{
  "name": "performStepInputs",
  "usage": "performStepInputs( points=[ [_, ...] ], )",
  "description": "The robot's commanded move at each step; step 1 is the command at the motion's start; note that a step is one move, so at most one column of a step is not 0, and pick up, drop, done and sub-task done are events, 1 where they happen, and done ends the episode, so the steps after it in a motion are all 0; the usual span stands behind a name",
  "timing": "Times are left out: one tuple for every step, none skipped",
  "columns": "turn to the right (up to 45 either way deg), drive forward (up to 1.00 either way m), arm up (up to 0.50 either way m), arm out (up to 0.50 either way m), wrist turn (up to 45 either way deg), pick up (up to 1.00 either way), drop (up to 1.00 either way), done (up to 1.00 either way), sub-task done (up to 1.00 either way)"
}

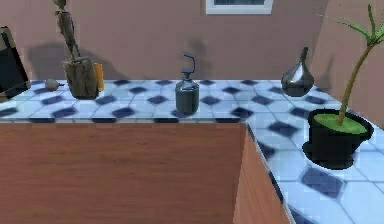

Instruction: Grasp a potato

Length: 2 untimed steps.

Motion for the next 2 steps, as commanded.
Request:
performStepInputs(
  points=[
    [0.0,0.00,0.50,0.00,0.0,0.00,0.00,0.00,0.00],
    [0.0,0.00,0.38,0.00,0.0,0.00,0.00,0.00,0.00]
  ],
)
